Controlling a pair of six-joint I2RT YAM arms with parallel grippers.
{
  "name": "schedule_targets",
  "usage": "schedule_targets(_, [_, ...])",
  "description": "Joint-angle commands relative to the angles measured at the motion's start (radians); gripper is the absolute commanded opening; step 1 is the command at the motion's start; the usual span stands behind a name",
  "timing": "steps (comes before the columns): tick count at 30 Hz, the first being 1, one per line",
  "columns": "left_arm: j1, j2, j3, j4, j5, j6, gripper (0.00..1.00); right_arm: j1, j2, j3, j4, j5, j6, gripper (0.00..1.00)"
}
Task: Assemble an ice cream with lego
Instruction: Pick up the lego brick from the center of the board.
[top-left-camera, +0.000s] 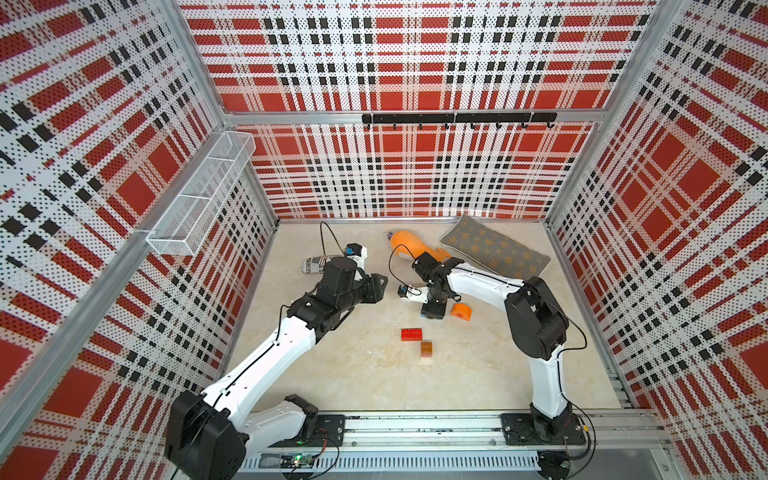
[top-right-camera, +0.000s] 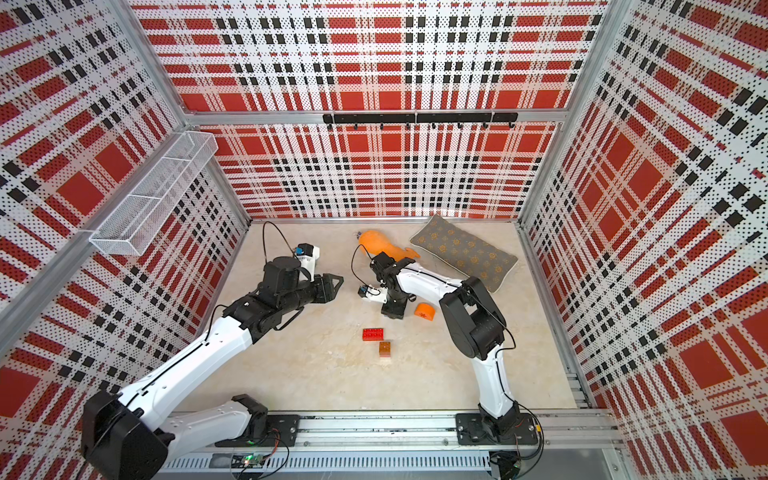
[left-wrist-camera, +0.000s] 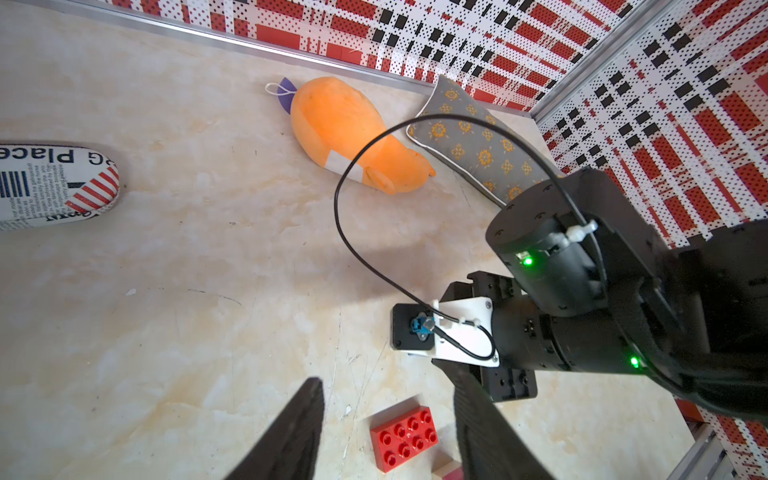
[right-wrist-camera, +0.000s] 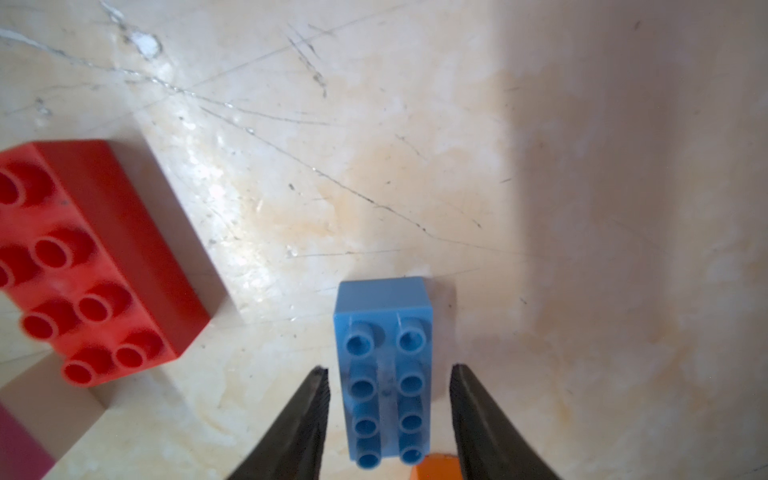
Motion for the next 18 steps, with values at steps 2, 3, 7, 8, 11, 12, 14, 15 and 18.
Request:
schedule_targets(2, [0.005,-0.018,-0.013,0.014,-0.01,0.019,0.55,0.007,0.021,0.021,-0.015,-0.015,0.01,0.51])
schedule_targets(3, [0.005,-0.017,-0.015,0.015,-0.01,0.019,0.55,0.007,0.022,0.021,-0.016,-0.014,0.009,0.5])
schedule_targets(7, [0.003,-0.014,-0.014,0.014,-0.011,0.019,0.55,0.008,0.028,0.024,-0.02,-0.015,0.009,0.47])
schedule_targets(8, [0.005,-0.015,-0.013,0.015,-0.011,0.019,0.55,0.007,0.028,0.025,-0.019,-0.014,0.01,0.46])
schedule_targets(11, [0.004,-0.014,-0.014,0.014,-0.012,0.019,0.55,0.007,0.026,0.026,-0.02,-0.014,0.011,0.41])
schedule_targets(12, [0.005,-0.014,-0.014,0.015,-0.012,0.019,0.54,0.008,0.026,0.026,-0.018,-0.014,0.011,0.4])
schedule_targets(14, [0.005,-0.014,-0.014,0.014,-0.013,0.019,0.55,0.008,0.026,0.026,-0.019,-0.015,0.01,0.37])
schedule_targets(15, [0.005,-0.013,-0.014,0.015,-0.013,0.018,0.55,0.008,0.025,0.026,-0.02,-0.014,0.009,0.34])
schedule_targets(18, [0.004,-0.011,-0.014,0.015,-0.014,0.019,0.54,0.008,0.019,0.027,-0.02,-0.014,0.01,0.29])
